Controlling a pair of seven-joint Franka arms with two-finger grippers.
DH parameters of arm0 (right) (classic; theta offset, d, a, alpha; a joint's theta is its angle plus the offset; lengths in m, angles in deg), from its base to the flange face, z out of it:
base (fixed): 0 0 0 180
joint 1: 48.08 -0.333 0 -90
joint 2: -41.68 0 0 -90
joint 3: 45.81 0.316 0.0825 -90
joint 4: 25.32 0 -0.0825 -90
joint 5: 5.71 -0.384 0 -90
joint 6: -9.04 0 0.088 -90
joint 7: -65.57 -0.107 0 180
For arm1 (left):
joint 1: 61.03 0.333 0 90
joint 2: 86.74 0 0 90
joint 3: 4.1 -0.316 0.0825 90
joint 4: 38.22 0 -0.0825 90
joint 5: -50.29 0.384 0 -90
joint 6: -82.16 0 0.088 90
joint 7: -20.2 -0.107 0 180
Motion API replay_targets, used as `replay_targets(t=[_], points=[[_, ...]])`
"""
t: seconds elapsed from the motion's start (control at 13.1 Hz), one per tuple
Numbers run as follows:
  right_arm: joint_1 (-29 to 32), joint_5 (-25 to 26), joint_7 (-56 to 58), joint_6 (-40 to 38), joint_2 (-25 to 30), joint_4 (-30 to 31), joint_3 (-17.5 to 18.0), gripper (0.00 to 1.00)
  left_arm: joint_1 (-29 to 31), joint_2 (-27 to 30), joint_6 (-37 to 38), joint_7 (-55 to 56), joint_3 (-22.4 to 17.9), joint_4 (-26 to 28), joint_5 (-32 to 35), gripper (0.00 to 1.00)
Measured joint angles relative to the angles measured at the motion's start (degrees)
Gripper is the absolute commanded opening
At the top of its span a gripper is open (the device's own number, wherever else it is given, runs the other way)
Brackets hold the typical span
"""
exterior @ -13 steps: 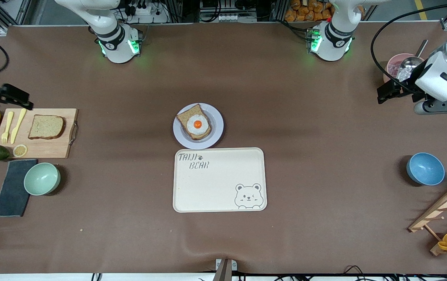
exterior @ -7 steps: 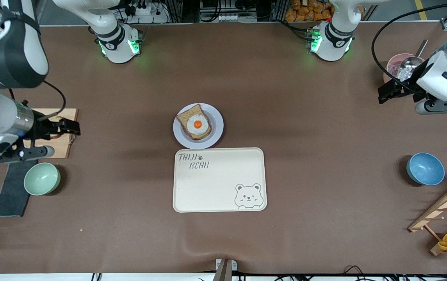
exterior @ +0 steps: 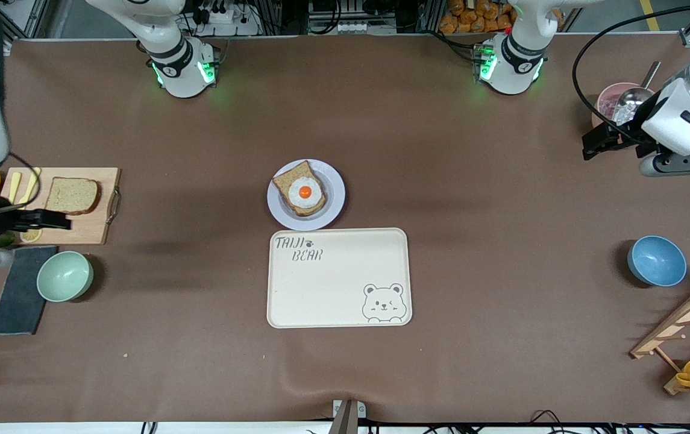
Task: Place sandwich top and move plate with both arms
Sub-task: 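Move the right gripper over the bread slice on the cutting board, then lower the right gripper and grasp the bread slice by its edge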
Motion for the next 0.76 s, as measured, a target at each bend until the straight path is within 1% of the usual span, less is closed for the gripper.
replay_targets(t=[0.23,0.53,0.69,0.76], points=[[7.8,0.0,6.5,3.1,-3.5,-0.1,-0.1,1.0,0.0,0.0,0.1,0.0,0.0,0.0,0.0,1.0],[12.5,0.0,8.8,6.5,-5.8,0.6,-0.1,1.0,0.1,0.0,0.1,0.0,-0.1,0.0,0.0,1.0],[14.8,0.3,12.0,10.9,-6.7,3.6,-0.1,1.0,0.3,0.0,0.2,0.0,-0.2,0.0,-0.1,1.0],[16.0,1.7,14.1,14.4,-7.1,6.0,-0.1,1.0,0.6,0.0,0.2,-0.3,-0.2,0.0,-0.1,1.0]])
